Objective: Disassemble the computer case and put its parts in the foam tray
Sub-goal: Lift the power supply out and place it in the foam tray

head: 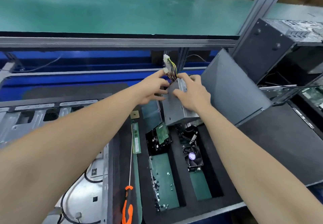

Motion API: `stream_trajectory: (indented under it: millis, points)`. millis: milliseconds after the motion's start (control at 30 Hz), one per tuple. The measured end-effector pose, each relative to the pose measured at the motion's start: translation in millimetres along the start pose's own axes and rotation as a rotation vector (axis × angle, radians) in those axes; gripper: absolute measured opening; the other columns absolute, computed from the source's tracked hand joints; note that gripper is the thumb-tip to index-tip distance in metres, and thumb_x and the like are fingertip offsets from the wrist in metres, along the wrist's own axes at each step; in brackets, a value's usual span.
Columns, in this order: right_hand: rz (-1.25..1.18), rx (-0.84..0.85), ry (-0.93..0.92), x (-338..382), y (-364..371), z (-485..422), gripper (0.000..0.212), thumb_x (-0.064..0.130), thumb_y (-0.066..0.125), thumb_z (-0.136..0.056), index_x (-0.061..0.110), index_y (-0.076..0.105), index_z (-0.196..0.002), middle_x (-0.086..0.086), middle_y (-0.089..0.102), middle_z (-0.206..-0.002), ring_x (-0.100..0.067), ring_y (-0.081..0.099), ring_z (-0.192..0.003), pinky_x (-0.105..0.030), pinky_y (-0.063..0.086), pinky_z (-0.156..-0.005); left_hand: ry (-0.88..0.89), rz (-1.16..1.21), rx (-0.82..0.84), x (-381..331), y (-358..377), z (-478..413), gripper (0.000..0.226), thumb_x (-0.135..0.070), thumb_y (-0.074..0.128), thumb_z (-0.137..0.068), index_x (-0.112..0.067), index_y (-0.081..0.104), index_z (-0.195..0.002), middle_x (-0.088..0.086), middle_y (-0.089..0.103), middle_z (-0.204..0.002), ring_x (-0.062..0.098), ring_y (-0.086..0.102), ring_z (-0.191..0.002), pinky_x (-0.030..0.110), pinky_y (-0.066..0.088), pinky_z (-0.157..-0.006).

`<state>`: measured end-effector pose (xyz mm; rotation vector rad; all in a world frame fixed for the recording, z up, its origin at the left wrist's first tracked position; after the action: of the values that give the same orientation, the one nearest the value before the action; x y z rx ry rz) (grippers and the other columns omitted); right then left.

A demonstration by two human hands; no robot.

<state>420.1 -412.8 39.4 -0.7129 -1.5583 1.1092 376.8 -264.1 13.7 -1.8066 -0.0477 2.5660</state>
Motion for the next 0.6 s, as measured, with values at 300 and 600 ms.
stream_trajectory:
  millis: [300, 600]
  points:
    - [0.175, 0.084, -0.099, 9.5, 10.9, -55.8, 0.053, 0.051, 0.062, -0.095, 0.045, 0.045, -0.145, -0.007, 0.039, -0.144, -0.043, 0.059, -0.109, -0.047, 0.048, -0.089, -0.022, -1.181, -0.001, 60.3, -11.2, -45.1, 0.057, 0.007, 0.038, -0.098, -0.019, 0.053, -0.146, 0.007, 0.044, -0.154, 0.027, 0.051, -0.132, 0.035, 0.044, -0.092]
    - [0.177, 0.157, -0.154, 1.9, 32.7, -74.6, 0.052, 0.05, 0.067, -0.092, 0.046, 0.048, -0.14, -0.004, 0.039, -0.142, -0.04, 0.061, -0.104, -0.05, 0.051, -0.094, 0.122, -1.947, 0.293, 127.9, 16.9, -82.2, 0.072, -0.007, 0.056, -0.096, -0.025, 0.023, -0.158, 0.009, 0.024, -0.161, 0.03, 0.03, -0.148, 0.046, 0.033, -0.112]
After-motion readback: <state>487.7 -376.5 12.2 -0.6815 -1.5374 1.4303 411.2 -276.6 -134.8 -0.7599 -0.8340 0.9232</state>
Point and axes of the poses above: each hand's wrist, its own z-axis away from the middle knuckle, its own y-axis out of the palm, x = y × z, the point moved 10 cm from there along -z, towards the middle knuckle
